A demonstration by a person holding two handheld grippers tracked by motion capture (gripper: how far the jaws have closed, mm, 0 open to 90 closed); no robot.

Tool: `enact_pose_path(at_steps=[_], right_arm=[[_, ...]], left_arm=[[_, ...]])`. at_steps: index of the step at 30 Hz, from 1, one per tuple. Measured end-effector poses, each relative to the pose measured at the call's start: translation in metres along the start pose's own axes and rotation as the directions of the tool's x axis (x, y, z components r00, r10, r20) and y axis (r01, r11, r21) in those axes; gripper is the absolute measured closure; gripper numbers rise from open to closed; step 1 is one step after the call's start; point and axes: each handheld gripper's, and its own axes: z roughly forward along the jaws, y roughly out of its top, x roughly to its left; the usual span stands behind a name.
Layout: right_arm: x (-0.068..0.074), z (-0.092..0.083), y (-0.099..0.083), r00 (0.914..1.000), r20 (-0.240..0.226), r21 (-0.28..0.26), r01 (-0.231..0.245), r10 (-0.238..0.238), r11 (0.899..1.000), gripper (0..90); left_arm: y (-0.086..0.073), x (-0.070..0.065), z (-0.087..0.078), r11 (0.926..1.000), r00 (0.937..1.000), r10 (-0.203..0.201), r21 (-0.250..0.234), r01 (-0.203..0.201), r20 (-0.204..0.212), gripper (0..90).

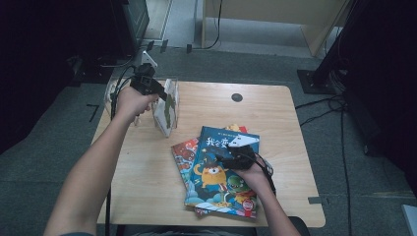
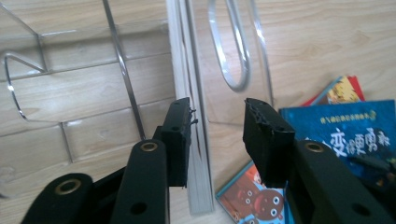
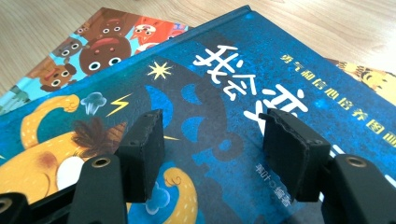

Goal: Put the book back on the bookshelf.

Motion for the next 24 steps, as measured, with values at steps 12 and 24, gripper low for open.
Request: enact_pose_path(at_steps=[12,24], right_arm=[[-0.018,-0.019,-0.006,0.9977,0.012,-0.021,-0.066,0.067,0.998,43.0],[-0.049,-0.039,-0.014,0.9907,0.056,-0.033,-0.122,0.124,0.992,45.9]], left_arm=[[-0.04,0.011,-0.021,0.9953,0.998,0.062,-0.075,-0.061,0.015,50.7],[-0.077,0.002,-0.023,0.9889,0.9901,0.127,-0.084,-0.122,0.058,46.8]])
